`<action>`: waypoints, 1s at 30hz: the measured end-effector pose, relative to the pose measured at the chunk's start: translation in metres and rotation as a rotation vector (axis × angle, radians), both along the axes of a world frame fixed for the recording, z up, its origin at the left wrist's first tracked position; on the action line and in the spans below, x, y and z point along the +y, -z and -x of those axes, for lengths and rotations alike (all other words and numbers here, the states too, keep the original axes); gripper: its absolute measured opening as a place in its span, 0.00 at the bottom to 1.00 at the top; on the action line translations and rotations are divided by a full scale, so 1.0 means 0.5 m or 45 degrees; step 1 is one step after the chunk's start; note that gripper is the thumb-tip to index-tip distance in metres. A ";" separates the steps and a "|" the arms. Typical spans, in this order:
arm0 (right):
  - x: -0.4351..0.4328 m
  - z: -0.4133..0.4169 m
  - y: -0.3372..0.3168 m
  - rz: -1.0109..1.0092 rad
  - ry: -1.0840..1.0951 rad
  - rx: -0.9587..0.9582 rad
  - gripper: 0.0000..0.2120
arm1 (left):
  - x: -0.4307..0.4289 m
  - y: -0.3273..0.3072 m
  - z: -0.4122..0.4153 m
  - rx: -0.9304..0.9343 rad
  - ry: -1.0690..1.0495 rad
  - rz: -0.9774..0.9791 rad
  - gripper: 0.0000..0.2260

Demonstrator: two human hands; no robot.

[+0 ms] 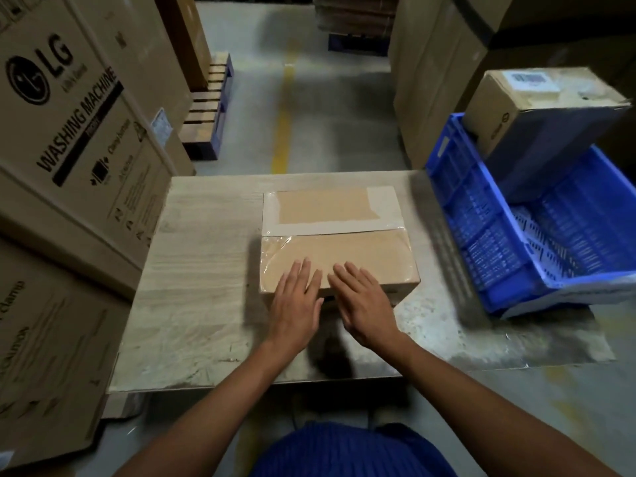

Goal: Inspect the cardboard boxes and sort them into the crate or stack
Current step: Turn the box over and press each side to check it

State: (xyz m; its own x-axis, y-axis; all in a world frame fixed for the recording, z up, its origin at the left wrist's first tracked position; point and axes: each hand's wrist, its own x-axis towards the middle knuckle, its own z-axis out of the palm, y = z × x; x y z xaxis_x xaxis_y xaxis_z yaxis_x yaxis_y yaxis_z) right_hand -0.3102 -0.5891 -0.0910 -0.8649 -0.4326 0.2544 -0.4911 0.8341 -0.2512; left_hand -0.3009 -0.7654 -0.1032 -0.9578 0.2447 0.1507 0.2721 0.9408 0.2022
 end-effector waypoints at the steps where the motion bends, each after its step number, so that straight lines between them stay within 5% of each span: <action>1: 0.000 0.008 -0.006 0.006 0.007 0.022 0.21 | -0.001 0.001 0.004 -0.016 -0.001 0.026 0.27; 5: -0.012 0.077 -0.043 -0.090 -0.008 0.030 0.07 | -0.028 -0.024 0.034 0.056 0.126 0.114 0.22; 9: -0.053 0.139 -0.061 -0.204 -0.036 -0.079 0.10 | -0.046 -0.055 0.083 -0.011 0.109 0.027 0.22; 15: -0.080 0.167 -0.055 -0.342 -0.159 -0.405 0.36 | -0.059 -0.061 0.119 -0.304 -0.100 0.110 0.36; 25: -0.083 0.250 -0.103 -0.495 -0.195 -0.334 0.33 | -0.041 -0.112 0.210 -0.102 -0.117 0.138 0.11; 30: -0.091 0.319 -0.111 -0.610 -0.096 -0.606 0.62 | -0.067 -0.096 0.277 -0.331 -0.049 0.045 0.26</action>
State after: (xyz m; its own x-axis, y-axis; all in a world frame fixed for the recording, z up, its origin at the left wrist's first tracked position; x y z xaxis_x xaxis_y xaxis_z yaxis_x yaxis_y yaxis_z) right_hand -0.4698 -0.6345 -0.0354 -0.7983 -0.4662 -0.3814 -0.4797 0.8750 -0.0655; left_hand -0.4392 -0.7990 -0.0552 -0.9720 0.2077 -0.1099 0.1789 0.9573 0.2271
